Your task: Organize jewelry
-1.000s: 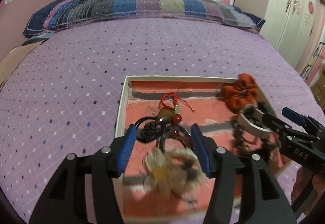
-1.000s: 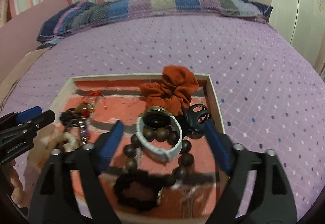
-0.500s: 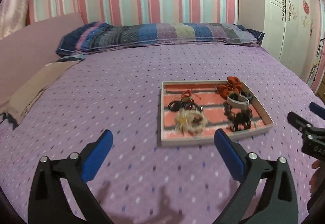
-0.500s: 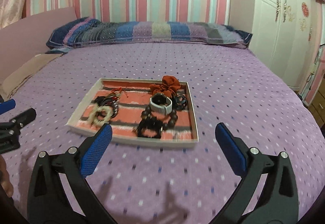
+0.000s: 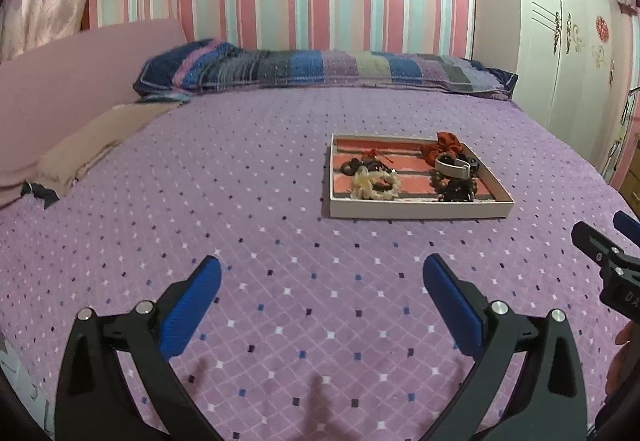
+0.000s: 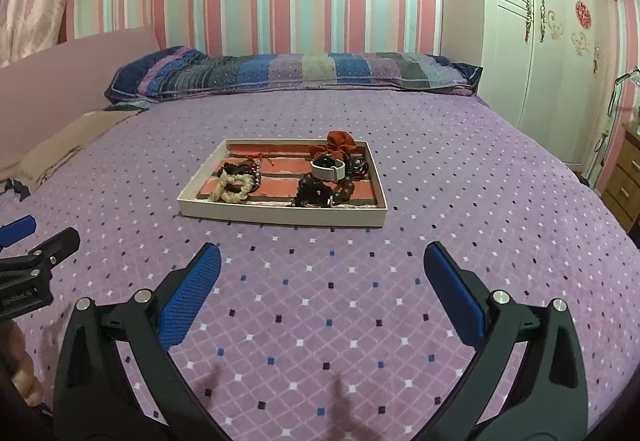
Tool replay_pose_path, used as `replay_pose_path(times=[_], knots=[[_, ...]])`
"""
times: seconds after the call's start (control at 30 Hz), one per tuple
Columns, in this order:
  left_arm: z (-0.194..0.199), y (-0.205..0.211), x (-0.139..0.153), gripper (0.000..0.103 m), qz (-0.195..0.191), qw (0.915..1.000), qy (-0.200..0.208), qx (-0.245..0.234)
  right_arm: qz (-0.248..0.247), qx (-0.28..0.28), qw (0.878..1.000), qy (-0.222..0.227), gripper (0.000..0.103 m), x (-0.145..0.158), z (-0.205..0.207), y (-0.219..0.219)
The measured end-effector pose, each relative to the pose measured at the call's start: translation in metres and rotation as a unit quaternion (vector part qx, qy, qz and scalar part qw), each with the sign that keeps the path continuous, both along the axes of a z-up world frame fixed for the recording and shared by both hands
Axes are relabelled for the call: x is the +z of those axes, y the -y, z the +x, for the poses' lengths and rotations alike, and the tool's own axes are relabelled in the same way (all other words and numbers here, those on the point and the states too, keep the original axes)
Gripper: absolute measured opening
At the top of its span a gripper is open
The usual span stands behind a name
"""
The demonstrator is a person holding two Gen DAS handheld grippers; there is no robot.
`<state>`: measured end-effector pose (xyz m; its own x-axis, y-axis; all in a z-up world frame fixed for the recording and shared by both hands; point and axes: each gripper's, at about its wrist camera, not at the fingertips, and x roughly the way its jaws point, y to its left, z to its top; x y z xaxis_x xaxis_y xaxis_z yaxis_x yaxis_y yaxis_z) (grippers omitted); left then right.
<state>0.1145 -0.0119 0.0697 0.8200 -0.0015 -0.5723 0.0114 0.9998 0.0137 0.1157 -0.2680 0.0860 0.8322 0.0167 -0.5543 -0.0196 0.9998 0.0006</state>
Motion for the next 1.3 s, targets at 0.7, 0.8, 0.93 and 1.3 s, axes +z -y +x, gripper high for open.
replay_pose_path(times=[0.7, 0.8, 0.93, 1.3], knots=[[-0.0011, 0.0039, -0.0075, 0.099, 0.011, 0.9999, -0.002, 0.004, 0.004, -0.014, 1.000, 0.007, 0.099, -0.0012, -0.0049, 0.0056], [-0.0020, 0.0047, -0.0072, 0.099, 0.016, 0.9998, 0.001, 0.007, 0.002, -0.014, 1.000, 0.008, 0.099, -0.0003, -0.0058, 0.0057], [-0.0022, 0.0040, -0.0078, 0.099, 0.016, 0.9998, 0.000, 0.008, 0.005, -0.015, 1.000, 0.009, 0.099, 0.0004, -0.0063, 0.0069], [-0.0013, 0.0043, -0.0071, 0.099, 0.016, 0.9999, -0.001, 0.007, 0.005, -0.012, 1.000, 0.006, 0.099, -0.0009, -0.0062, 0.0055]])
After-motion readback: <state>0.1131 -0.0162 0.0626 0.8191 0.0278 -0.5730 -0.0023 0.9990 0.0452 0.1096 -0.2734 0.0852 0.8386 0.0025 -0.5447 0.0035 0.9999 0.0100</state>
